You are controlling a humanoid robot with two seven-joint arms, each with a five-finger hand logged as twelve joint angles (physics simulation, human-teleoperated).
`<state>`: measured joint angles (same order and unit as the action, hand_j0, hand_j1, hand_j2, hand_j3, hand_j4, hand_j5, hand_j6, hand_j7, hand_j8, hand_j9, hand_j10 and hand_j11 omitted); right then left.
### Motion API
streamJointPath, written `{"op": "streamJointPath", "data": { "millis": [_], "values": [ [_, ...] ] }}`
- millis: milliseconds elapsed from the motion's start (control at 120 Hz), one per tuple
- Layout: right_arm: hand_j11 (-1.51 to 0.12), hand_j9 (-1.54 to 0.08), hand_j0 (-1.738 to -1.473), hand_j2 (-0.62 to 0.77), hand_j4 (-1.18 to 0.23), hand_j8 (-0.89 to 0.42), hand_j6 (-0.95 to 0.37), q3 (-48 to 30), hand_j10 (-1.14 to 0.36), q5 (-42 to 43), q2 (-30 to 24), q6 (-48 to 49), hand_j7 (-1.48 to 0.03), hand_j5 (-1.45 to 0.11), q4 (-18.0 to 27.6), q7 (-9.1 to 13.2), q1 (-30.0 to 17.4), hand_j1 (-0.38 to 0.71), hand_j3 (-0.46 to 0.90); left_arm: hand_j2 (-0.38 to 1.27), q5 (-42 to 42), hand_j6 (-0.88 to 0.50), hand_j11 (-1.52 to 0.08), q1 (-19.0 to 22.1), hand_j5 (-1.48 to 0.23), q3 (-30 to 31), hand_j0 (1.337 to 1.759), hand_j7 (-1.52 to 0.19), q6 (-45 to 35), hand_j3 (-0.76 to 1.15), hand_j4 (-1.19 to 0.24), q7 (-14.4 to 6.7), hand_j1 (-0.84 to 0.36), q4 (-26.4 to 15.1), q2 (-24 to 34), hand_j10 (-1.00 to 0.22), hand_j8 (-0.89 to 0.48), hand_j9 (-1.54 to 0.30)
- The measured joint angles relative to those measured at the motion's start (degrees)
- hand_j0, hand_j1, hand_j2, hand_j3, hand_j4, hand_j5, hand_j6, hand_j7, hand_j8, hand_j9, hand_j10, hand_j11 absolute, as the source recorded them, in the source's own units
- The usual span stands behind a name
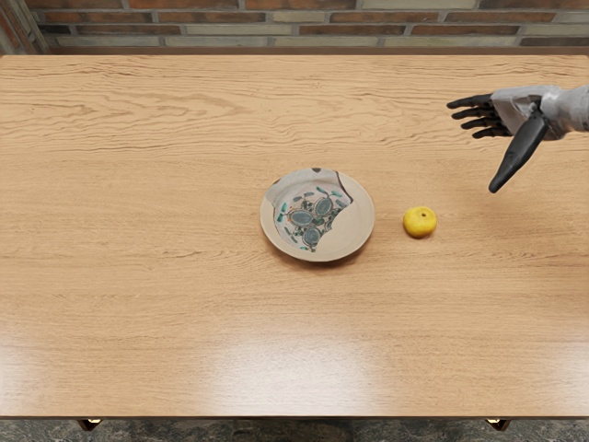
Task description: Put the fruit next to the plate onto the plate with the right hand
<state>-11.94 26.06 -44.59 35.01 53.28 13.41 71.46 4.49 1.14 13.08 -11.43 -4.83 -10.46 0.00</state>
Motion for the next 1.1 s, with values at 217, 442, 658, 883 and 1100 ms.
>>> {"op": "streamJointPath", "data": {
  "millis": [217, 442, 658, 883, 1100],
  "values": [
    [-0.03, -0.03, -1.658, 0.0, -0.03, -0.03, -0.03, -1.82, -0.03, -2.1, 0.41, 0.0, -0.03, -0.03, 1.62, 0.73, 0.29, -0.32, 0.0, 0.0, 0.01, 0.0, 0.0, 0.0, 0.0, 0.0, 1.658, 0.0, -0.02, 0.0, 0.0, 0.0, 0.35, 0.0, 0.0, 0.0, 0.0, 0.0],
    [-0.03, -0.03, -1.658, 0.0, -0.03, -0.03, -0.03, -7.36, -0.03, -2.23, 3.3, 0.0, -0.03, -0.03, 6.65, 16.0, 2.39, -0.32, 0.0, 0.0, 0.0, 0.0, 0.0, 0.0, 0.0, 0.0, 1.658, 0.0, -0.01, 0.0, 0.0, 0.0, 0.35, 0.0, 0.0, 0.0, 0.0, 0.0],
    [-0.03, -0.03, -1.658, 0.0, -0.03, -0.03, -0.03, -10.49, -0.03, 4.24, 4.24, 0.0, -0.03, -0.03, 17.13, 20.89, 2.75, -0.32, 0.0, 0.0, 0.0, 0.0, 0.0, -0.04, 0.0, 0.0, 1.658, 0.0, -0.01, 0.0, 0.0, 0.0, 0.35, 0.0, 0.0, 0.0, 0.0, 0.0],
    [-0.03, -0.03, -1.658, 0.0, -0.03, -0.03, -0.03, -9.98, -0.03, 20.47, 4.24, -6.13, -0.03, -0.03, 30.61, 21.51, -0.02, -0.32, 0.0, 0.0, 0.0, 0.0, 0.0, 0.0, 0.0, 0.01, 1.658, 0.0, -0.01, 0.0, 0.0, 0.0, 0.35, 0.0, 0.0, 0.0, 0.0, 0.0],
    [-0.03, -0.03, -1.658, 0.0, -0.03, -0.03, -0.03, -9.72, -0.03, 32.62, 4.29, -20.15, -0.03, -0.03, 37.13, 21.58, -6.76, -0.32, 0.0, 0.0, -0.01, 0.0, 0.0, 0.0, 0.0, 0.0, 1.658, 0.0, -0.01, 0.0, 0.0, 0.0, 0.35, 0.0, 0.0, 0.0, 0.0, 0.0]
  ]
}}
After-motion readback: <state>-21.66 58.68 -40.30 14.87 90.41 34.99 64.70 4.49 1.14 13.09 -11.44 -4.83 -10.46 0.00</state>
